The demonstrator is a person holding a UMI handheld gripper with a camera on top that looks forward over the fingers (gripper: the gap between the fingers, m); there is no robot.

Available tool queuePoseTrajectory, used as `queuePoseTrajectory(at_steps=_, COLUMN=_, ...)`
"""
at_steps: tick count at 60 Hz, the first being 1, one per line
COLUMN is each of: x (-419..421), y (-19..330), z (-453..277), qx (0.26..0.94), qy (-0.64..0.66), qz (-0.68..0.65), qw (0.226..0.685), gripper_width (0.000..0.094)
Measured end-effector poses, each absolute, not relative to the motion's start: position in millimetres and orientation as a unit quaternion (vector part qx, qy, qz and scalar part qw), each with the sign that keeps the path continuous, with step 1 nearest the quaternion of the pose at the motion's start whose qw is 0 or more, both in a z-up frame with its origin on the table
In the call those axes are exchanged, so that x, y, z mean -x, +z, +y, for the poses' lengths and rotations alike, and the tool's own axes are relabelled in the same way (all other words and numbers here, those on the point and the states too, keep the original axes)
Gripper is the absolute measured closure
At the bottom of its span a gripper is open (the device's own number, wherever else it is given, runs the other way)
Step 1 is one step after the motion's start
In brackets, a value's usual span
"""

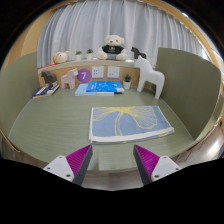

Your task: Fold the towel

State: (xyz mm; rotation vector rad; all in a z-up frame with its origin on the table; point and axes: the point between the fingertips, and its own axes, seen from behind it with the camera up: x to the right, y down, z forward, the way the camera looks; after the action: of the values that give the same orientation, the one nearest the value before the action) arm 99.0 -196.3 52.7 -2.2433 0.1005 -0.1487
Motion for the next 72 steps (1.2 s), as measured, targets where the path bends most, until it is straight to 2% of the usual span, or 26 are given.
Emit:
queuePoseTrajectory(at_steps=17, x=-60, y=18, z=-67, qx=0.911, qy=-0.043, qz=-0.008, qw=0.409, gripper_width=0.0103)
queuePoseTrajectory(at_steps=23, x=-58, y=2, z=-44, qx=0.919, qy=-0.050, qz=-0.018, qw=0.391, gripper_width=0.0147)
queuePoseTrajectory(at_steps=27, x=-54, y=-8, z=-40, qx=0.924, qy=-0.053, qz=-0.030, qw=0.378, gripper_width=0.0258)
queuePoseTrajectory(at_steps=32, x=-55, y=-12, z=-36, qx=0.924, qy=-0.048, qz=-0.017, qw=0.380, gripper_width=0.0552)
queuePoseTrajectory(at_steps=39, x=-66, y=-11, z=-32, qx=0.916, qy=-0.071, qz=-0.001, qw=0.394, gripper_width=0.0857)
queuePoseTrajectory(at_steps=44, x=-67, y=-14, z=-31, qx=0.916, qy=-0.077, qz=-0.007, qw=0.393, gripper_width=0.0875)
queuePoseTrajectory(at_steps=52, x=-67, y=-5, z=-33, qx=0.932, qy=-0.054, qz=-0.023, qw=0.357, gripper_width=0.0894)
queuePoseTrajectory(at_steps=65, x=-145, y=85, z=-27, qx=0.913, qy=-0.074, qz=-0.023, qw=0.401, gripper_width=0.0895)
queuePoseTrajectory(at_steps=72, x=-214, y=111, z=-29, qx=0.907, qy=-0.091, qz=-0.022, qw=0.410, gripper_width=0.0895)
